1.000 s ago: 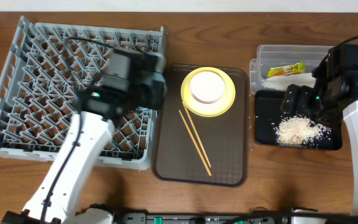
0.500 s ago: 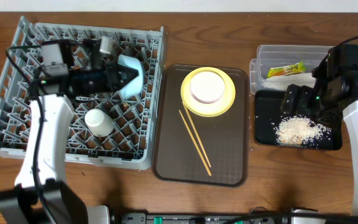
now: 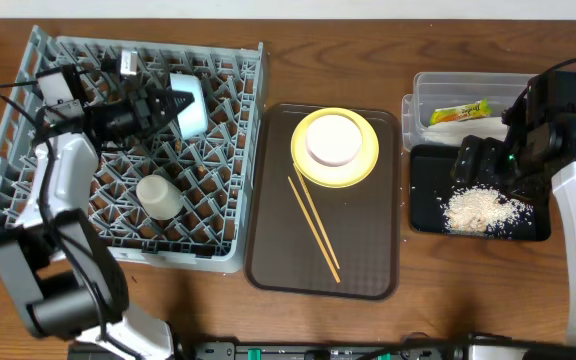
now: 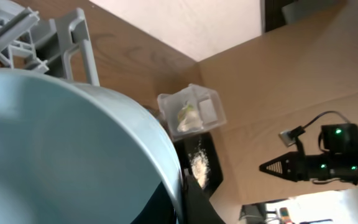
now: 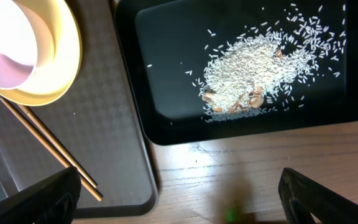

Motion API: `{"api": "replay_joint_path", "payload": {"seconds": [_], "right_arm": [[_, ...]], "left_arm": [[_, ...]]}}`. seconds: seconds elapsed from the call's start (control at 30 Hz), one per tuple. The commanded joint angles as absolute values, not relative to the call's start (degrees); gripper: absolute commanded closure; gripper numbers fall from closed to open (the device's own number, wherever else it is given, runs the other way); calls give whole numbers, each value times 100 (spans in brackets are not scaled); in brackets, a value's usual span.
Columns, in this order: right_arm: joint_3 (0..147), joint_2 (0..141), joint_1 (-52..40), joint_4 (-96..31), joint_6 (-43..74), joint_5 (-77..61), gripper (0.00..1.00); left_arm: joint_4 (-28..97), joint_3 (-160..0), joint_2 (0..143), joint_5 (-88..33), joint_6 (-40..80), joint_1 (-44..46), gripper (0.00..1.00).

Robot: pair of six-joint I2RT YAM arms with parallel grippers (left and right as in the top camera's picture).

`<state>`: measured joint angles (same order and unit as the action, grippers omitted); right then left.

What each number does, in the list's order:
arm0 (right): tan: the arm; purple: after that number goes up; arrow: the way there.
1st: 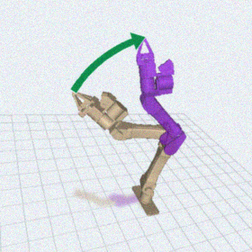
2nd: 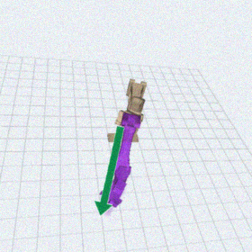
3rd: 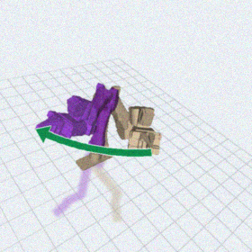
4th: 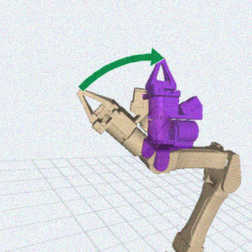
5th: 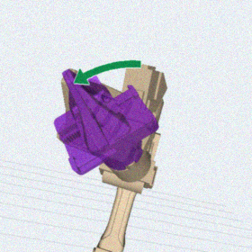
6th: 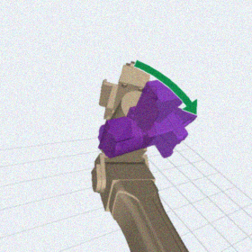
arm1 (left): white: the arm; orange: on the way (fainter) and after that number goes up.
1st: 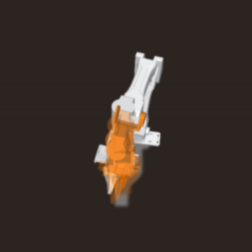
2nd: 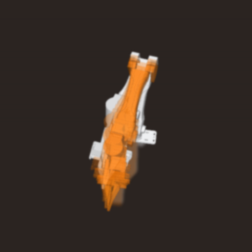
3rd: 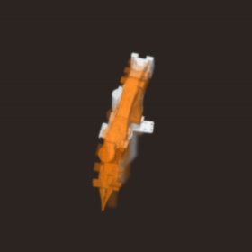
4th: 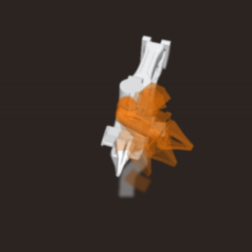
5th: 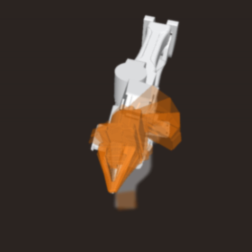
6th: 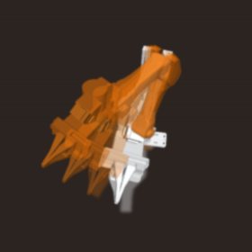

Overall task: Sort waste into correct bins and load items into the dishwasher
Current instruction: 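Lift the light-blue bowl with the left gripper and carry it over the rack, then set the light-blue bowl into the rack and open the left gripper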

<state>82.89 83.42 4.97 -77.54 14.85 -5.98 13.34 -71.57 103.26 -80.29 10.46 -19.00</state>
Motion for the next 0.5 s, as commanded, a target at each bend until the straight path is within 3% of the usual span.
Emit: {"api": "replay_joint_path", "payload": {"seconds": [0.0, 0.47], "right_arm": [[8335, 8324, 523, -7760, 1455, -624, 1], [8335, 8324, 523, -7760, 1455, -624, 1]], "left_arm": [[1044, -7288, 10569, -8462, 1651, -2029, 92], [849, -7275, 11150, -8377, 1809, -2475, 92]]}}
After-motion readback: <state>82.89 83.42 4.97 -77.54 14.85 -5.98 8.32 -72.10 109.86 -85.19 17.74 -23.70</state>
